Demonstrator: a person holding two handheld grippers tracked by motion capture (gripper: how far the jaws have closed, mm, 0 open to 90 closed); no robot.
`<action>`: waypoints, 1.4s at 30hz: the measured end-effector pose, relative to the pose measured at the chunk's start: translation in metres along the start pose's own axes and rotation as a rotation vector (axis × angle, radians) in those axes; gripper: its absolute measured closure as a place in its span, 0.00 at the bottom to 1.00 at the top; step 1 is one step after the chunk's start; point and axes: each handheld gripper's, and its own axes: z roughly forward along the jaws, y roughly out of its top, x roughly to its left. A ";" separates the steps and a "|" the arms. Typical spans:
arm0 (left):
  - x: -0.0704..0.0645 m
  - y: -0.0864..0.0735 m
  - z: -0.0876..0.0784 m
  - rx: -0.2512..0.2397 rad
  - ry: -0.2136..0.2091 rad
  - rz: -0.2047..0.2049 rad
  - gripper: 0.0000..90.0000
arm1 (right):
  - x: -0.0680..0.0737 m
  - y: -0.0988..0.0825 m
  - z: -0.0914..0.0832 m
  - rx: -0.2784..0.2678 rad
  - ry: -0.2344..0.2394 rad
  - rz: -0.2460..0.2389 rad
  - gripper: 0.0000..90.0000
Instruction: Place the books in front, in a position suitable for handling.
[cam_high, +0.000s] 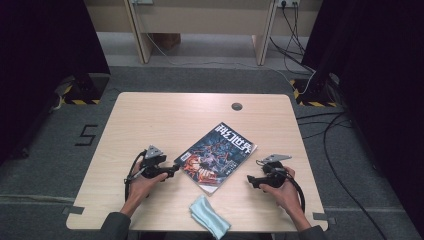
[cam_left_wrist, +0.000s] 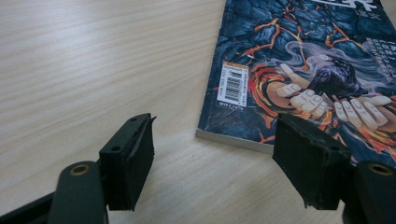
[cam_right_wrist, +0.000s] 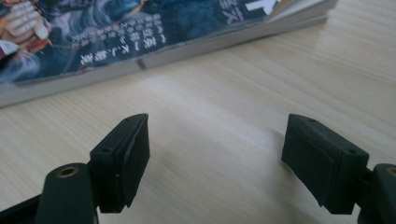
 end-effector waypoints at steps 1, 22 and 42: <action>0.000 0.000 0.000 0.000 0.000 0.000 0.31 | 0.000 0.000 0.000 0.000 0.000 0.000 0.26; -0.013 0.002 0.012 0.036 -0.033 0.058 0.40 | 0.026 0.035 0.038 -0.006 0.078 -0.025 0.23; -0.042 -0.009 -0.004 0.144 -0.215 0.106 0.42 | 0.013 0.068 0.068 -0.022 0.014 -0.025 0.15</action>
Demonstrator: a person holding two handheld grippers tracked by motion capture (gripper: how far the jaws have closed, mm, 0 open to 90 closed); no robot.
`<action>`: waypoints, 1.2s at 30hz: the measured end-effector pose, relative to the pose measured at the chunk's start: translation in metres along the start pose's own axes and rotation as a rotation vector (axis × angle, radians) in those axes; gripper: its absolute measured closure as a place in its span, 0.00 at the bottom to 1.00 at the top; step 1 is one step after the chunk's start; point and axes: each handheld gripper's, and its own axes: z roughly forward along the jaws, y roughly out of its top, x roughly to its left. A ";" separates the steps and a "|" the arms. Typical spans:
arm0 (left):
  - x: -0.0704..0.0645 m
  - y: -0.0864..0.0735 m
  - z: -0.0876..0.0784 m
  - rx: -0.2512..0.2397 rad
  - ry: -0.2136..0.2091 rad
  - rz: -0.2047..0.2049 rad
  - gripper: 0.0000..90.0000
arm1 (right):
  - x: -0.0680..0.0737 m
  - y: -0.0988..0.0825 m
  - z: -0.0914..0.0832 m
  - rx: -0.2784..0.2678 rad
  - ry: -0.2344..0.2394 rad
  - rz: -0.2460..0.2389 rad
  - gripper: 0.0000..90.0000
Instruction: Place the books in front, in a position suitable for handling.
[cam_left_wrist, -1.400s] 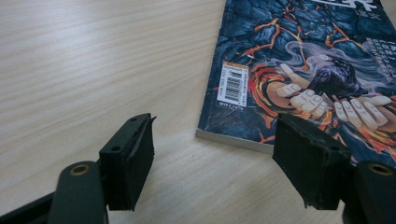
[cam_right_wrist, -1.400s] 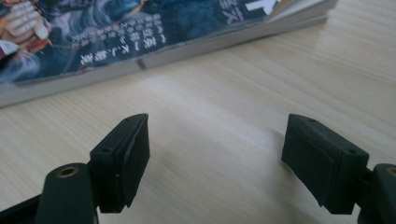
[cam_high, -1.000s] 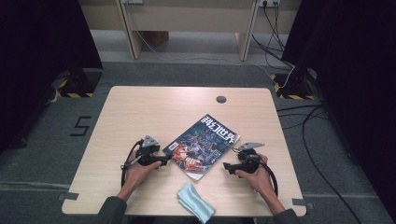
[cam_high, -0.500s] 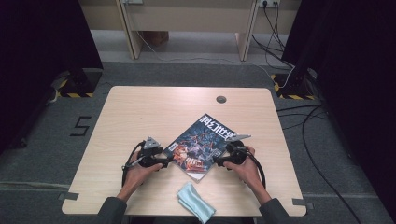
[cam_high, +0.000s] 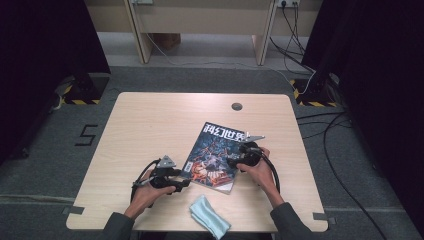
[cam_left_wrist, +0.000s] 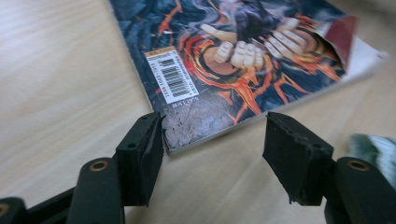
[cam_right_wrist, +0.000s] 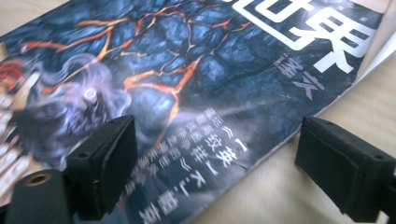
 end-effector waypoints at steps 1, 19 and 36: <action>0.000 0.000 0.000 0.000 0.000 0.000 0.43 | 0.000 0.000 0.000 0.000 0.000 0.000 0.15; 0.006 0.014 0.019 -0.054 0.058 -0.022 0.41 | 0.003 -0.004 -0.013 0.045 0.083 0.058 0.25; -0.003 0.006 0.004 -0.020 0.015 -0.025 0.41 | 0.019 0.008 0.004 0.043 0.062 -0.058 0.22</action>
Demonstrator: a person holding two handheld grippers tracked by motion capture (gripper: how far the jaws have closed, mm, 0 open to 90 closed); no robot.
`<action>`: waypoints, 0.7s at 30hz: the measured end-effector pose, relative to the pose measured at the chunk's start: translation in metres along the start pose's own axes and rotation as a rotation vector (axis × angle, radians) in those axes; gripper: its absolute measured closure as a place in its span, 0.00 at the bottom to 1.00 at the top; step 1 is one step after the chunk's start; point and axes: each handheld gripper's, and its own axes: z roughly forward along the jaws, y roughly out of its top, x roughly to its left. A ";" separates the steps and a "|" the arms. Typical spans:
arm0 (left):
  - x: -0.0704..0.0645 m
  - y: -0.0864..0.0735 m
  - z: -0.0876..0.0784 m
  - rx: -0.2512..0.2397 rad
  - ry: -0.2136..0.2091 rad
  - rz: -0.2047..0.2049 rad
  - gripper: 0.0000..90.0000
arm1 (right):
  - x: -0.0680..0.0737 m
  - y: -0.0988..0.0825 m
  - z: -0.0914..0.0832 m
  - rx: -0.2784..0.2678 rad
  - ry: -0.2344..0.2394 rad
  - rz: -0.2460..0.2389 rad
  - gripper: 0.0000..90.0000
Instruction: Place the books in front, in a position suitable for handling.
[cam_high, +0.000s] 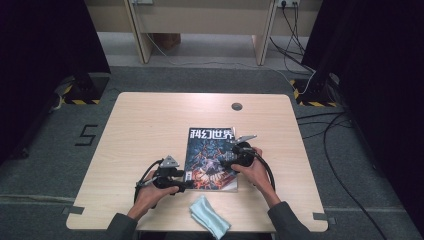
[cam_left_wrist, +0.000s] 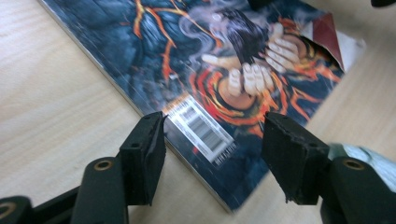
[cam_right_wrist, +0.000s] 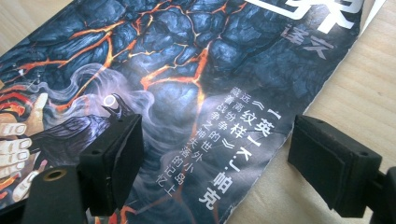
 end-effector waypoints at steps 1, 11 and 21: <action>0.002 0.000 0.001 -0.009 0.010 -0.014 0.40 | -0.001 0.000 0.000 -0.004 0.002 0.006 0.24; 0.002 0.000 0.006 -0.009 0.021 0.009 0.42 | 0.004 -0.004 -0.003 0.003 -0.007 -0.003 0.26; -0.003 -0.004 0.001 0.015 0.017 0.052 0.43 | 0.016 -0.013 -0.010 0.020 0.000 -0.017 0.26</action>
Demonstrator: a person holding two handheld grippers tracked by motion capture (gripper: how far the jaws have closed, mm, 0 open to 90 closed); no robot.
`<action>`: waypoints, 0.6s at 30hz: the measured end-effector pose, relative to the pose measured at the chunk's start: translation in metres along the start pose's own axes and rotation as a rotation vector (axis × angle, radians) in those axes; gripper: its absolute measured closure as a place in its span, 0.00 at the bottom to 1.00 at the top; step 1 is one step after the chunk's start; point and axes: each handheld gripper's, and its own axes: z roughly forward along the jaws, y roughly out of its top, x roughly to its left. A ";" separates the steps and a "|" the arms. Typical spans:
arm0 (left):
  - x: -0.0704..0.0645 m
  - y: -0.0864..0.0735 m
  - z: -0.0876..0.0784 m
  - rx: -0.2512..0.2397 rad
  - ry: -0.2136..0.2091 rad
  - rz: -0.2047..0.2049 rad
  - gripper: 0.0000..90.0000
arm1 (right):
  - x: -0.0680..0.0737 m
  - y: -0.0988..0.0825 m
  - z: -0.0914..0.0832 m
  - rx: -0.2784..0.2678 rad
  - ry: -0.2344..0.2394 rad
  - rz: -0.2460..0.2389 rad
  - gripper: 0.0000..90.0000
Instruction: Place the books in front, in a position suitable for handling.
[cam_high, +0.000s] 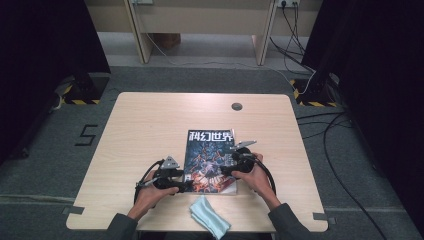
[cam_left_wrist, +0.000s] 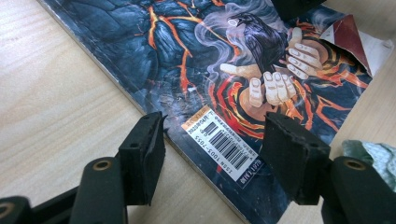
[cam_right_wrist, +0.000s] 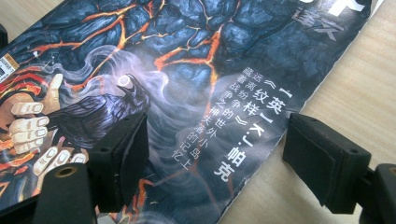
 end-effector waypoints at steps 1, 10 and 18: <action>0.000 -0.001 0.000 -0.002 -0.002 -0.003 0.43 | 0.000 0.000 0.000 0.000 0.000 0.000 0.26; 0.001 -0.002 -0.002 -0.006 -0.017 -0.016 0.43 | 0.002 -0.002 -0.001 0.001 0.001 0.009 0.26; 0.000 -0.002 -0.002 -0.002 -0.015 -0.015 0.43 | 0.003 -0.002 -0.001 -0.003 -0.002 0.001 0.26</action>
